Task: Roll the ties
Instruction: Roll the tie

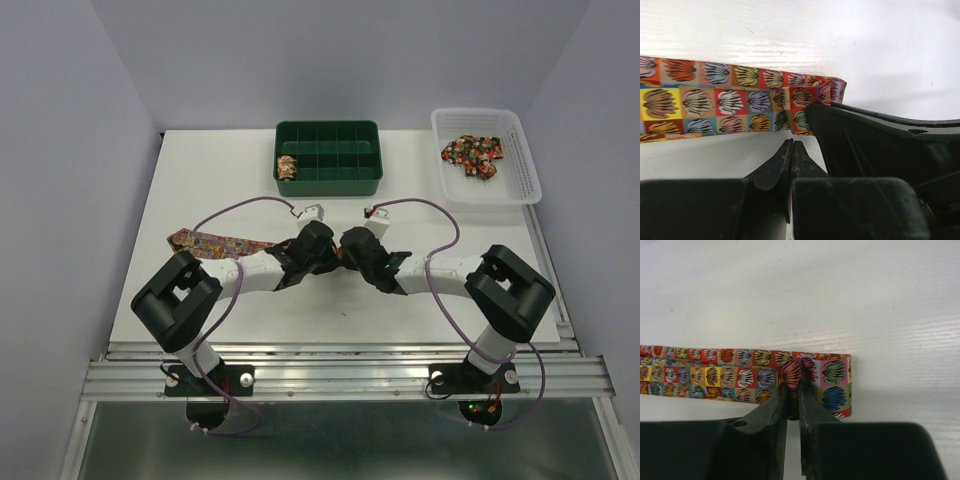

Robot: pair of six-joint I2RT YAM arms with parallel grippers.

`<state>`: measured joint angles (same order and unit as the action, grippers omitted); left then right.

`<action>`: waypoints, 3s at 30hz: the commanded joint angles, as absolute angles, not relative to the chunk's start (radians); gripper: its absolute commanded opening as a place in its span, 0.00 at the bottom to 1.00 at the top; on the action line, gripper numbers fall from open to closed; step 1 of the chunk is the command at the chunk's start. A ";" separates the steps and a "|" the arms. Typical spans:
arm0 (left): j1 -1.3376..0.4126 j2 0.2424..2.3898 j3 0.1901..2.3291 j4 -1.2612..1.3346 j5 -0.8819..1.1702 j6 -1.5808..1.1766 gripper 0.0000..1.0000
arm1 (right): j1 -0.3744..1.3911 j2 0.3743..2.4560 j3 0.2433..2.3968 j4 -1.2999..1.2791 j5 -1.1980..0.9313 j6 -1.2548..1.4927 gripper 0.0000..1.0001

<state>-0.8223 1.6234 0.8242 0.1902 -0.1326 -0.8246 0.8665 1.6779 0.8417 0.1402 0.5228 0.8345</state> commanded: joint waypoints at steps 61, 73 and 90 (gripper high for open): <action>-0.670 1.387 0.750 0.052 -0.242 -0.795 0.15 | 0.904 1.764 0.925 0.113 0.532 0.873 0.45; -0.663 1.471 0.818 0.060 -0.196 -0.802 0.22 | 0.904 1.723 0.877 0.183 0.529 0.906 0.54; -0.673 1.393 0.591 0.319 -0.127 -0.881 0.22 | 0.874 1.718 0.882 0.143 0.508 1.239 0.66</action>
<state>-0.6659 1.4284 0.5972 0.2253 -0.1349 -0.8604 0.8852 1.7473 0.8997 0.1570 0.5129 1.1320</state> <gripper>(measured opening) 0.218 0.648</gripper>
